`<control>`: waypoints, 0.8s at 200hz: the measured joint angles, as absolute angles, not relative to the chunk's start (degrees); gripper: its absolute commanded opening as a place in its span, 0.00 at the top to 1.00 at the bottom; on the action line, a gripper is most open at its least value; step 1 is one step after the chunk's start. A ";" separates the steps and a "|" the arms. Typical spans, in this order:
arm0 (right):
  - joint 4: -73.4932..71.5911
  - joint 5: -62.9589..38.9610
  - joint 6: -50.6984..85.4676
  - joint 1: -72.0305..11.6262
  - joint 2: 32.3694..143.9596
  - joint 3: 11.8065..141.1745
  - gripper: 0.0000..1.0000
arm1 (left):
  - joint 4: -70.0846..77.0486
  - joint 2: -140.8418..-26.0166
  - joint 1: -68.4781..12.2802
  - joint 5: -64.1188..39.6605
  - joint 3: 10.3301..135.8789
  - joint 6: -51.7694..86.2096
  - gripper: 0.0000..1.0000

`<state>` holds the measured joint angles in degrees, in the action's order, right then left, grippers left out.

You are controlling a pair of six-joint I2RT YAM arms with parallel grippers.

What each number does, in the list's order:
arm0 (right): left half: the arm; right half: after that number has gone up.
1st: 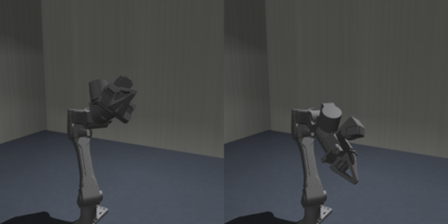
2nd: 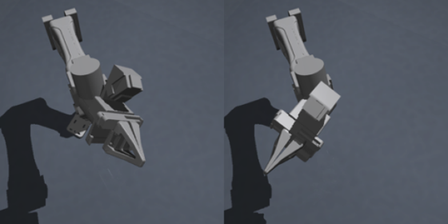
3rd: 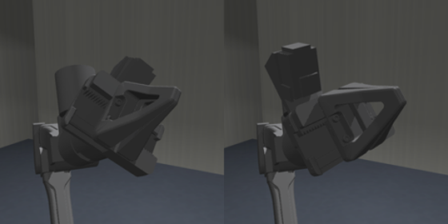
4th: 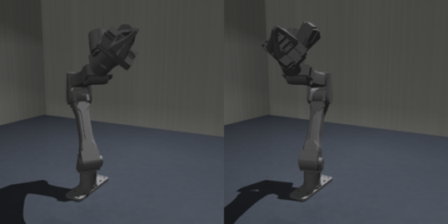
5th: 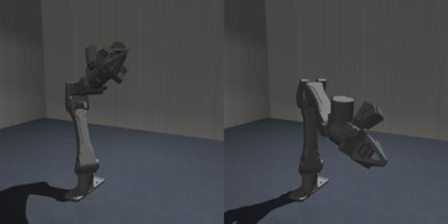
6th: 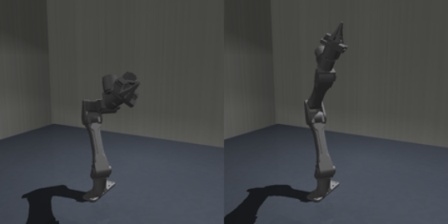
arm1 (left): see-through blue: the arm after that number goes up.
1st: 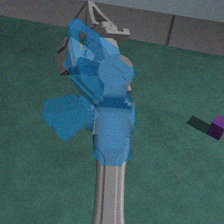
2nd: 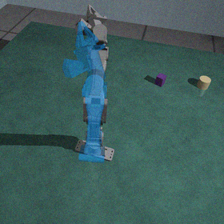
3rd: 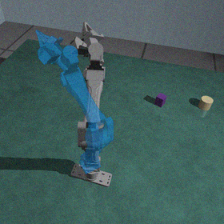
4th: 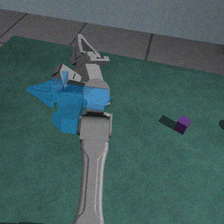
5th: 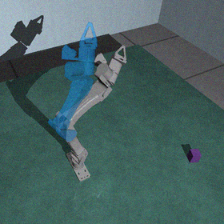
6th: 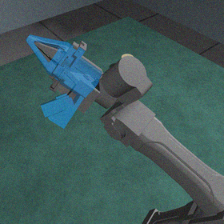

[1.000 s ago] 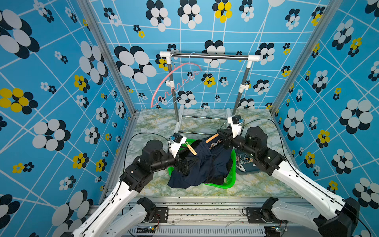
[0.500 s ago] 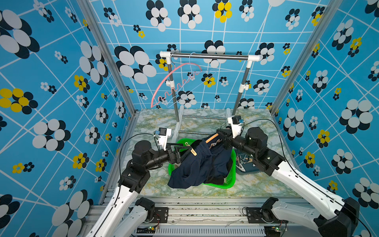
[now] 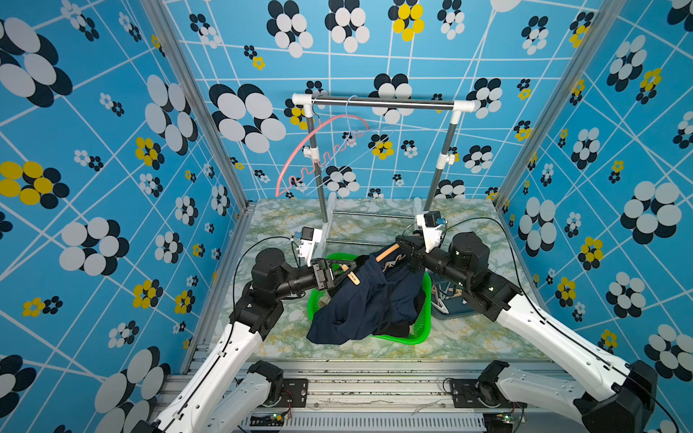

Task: Remove the clothespins securing shorts to the hanger
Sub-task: Remove the clothespin from the hanger.

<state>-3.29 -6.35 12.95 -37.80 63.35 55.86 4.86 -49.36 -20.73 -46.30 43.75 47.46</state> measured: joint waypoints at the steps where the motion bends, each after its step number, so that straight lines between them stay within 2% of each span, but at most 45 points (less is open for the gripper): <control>1: -3.31 -6.35 12.97 -37.80 63.35 55.86 1.00 | 4.97 -49.39 -20.73 -46.35 43.72 47.53 0.21; 70: -3.31 -6.52 13.10 -37.80 64.47 55.86 1.00 | 7.73 -49.82 -20.69 -48.69 40.66 49.98 0.24; 122: -3.31 -6.50 13.08 -37.80 64.53 55.86 1.00 | 7.81 -49.67 -20.69 -48.71 39.90 51.00 0.40; 160: -3.31 -6.50 13.10 -37.80 64.69 55.86 1.00 | 9.61 -49.67 -20.69 -48.93 39.03 52.69 0.42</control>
<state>-3.31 -6.50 13.10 -37.80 64.69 55.86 9.61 -49.67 -20.69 -48.93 39.03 52.69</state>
